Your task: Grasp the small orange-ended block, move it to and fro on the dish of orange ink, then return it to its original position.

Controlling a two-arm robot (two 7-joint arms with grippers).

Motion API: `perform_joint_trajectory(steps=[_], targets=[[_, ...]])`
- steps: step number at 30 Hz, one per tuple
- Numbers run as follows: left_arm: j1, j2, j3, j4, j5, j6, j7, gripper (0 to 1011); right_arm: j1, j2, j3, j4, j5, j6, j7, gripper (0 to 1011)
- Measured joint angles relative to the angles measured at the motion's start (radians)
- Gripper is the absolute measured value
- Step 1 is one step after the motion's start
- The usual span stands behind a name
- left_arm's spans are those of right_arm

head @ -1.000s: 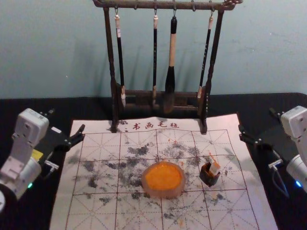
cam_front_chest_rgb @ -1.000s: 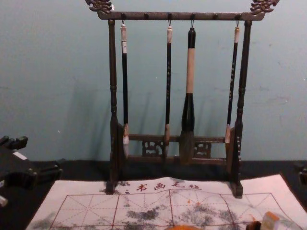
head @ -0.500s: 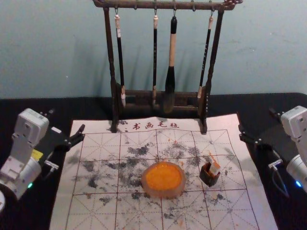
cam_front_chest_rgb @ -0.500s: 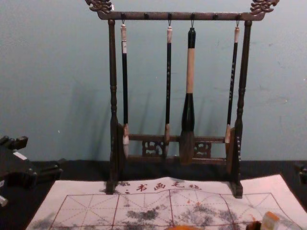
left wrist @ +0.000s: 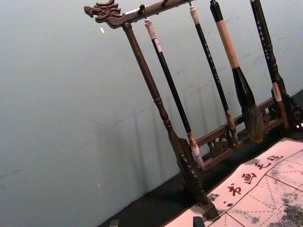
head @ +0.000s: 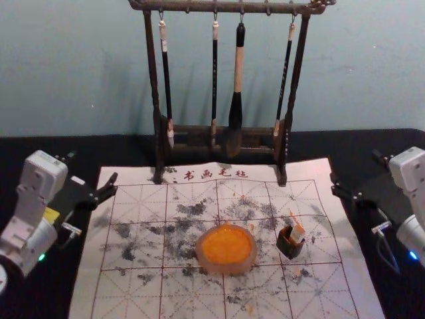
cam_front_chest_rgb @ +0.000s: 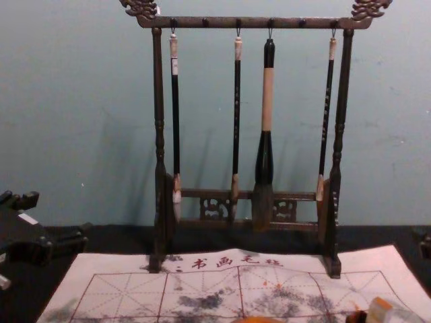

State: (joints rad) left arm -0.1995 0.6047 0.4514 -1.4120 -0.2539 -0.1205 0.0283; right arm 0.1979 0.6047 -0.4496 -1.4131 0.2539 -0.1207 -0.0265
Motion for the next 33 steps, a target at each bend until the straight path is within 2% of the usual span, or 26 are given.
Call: perform_joint_trajectory(steps=[4,8,13,16,17,19,24,28,33], targets=[[0.0,0.0,0.0,0.0,0.0,0.0,0.0,1010,-0.021,0.009,0.012,-0.025,0.014,0.0,0.034,1002],[0.0,0.0,0.0,0.0,0.0,0.0,0.0,1010,-0.069,0.034,0.031,-0.087,0.054,0.015,0.089,1002],[0.0,0.0,0.0,0.0,0.0,0.0,0.0,1010,-0.123,0.061,0.049,-0.153,0.086,0.043,0.128,1002],[0.0,0.0,0.0,0.0,0.0,0.0,0.0,1010,-0.174,0.083,0.072,-0.209,0.133,0.071,0.164,1002],[0.0,0.0,0.0,0.0,0.0,0.0,0.0,1010,-0.174,0.083,0.072,-0.209,0.133,0.071,0.164,1002],[0.0,0.0,0.0,0.0,0.0,0.0,0.0,1010,-0.213,0.099,0.096,-0.249,0.178,0.09,0.197,1002],[0.0,0.0,0.0,0.0,0.0,0.0,0.0,1010,-0.257,0.12,0.123,-0.292,0.231,0.109,0.248,1002],[0.0,0.0,0.0,0.0,0.0,0.0,0.0,1010,-0.279,0.129,0.137,-0.315,0.259,0.133,0.285,1002],[0.0,0.0,0.0,0.0,0.0,0.0,0.0,1010,-0.284,0.132,0.139,-0.332,0.273,0.174,0.321,1002]])
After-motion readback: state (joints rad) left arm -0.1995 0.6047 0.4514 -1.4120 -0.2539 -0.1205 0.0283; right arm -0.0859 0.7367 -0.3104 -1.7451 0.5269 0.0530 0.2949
